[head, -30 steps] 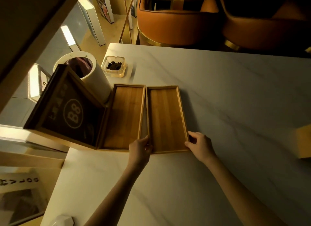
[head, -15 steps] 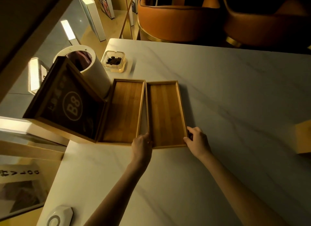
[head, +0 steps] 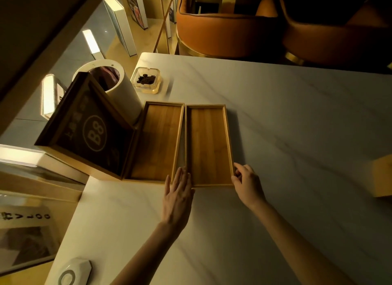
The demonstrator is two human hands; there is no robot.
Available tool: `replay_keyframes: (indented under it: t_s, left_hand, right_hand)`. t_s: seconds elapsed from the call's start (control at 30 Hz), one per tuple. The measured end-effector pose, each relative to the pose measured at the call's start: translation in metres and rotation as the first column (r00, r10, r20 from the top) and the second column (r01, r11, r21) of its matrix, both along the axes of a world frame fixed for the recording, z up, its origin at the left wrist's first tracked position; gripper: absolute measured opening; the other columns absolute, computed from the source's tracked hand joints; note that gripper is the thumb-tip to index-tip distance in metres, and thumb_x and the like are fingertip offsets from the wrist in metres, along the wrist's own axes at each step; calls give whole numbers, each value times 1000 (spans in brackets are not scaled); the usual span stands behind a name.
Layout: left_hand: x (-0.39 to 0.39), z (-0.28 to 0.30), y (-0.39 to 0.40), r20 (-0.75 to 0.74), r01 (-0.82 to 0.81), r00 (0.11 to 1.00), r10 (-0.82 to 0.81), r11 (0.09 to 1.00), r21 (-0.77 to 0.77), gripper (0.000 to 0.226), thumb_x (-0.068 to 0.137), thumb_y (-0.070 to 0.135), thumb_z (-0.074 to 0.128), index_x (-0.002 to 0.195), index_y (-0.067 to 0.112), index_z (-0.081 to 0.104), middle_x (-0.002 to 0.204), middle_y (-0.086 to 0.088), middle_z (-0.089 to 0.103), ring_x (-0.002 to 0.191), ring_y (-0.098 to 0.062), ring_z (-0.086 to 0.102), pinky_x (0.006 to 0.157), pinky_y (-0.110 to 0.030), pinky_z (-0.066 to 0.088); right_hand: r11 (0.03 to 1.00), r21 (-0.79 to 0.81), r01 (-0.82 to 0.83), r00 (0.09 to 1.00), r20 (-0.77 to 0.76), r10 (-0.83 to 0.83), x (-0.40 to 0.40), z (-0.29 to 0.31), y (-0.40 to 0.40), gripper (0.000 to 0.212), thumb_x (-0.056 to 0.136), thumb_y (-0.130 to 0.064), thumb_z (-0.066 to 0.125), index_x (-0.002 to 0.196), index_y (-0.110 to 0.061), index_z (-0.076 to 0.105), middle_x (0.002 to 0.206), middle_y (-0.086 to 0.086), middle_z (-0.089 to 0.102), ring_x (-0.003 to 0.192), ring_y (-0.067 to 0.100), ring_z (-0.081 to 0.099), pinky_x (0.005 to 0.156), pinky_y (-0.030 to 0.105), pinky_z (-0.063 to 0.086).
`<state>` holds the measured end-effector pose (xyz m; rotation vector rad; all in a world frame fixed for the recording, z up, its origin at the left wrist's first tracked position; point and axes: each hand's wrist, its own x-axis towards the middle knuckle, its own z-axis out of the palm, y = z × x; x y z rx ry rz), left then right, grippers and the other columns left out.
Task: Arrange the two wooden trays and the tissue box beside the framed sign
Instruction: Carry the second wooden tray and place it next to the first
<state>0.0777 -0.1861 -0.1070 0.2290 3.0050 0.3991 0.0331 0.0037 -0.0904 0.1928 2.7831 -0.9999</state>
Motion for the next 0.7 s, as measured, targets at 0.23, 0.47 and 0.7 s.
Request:
replay_keyframes:
  t_s: [0.23, 0.47, 0.7]
  left_hand:
    - [-4, -6, -12, 30, 11, 1000, -9, 998, -57, 50, 96, 26, 25, 138, 15, -1, 143, 0, -12, 133, -22, -20, 108, -40, -18]
    - [-4, -2, -17, 21, 14, 1000, -13, 999, -40, 50, 94, 25, 36, 138, 10, 17, 148, -6, 10, 135, -27, -8, 109, -47, -10]
    - [-4, -4, -21, 42, 17, 999, -15, 998, -59, 51, 95, 28, 30, 139, 12, 11, 150, -5, 4, 134, -26, -15, 110, -44, -12]
  right_hand:
    - [1000, -9, -6, 1000, 0, 6, 2, 0, -10, 42, 89, -8, 50, 130, -5, 42, 119, 16, 53, 105, 25, 56, 87, 28, 48]
    - [1000, 4, 0, 1000, 0, 0, 3, -3, -17, 42, 89, -7, 50, 130, -5, 41, 121, 16, 52, 107, 25, 55, 89, 29, 49]
    - [1000, 1, 6, 1000, -10, -6, 5, -7, -19, 42, 88, -8, 51, 129, -5, 42, 118, 15, 54, 105, 25, 56, 87, 25, 47]
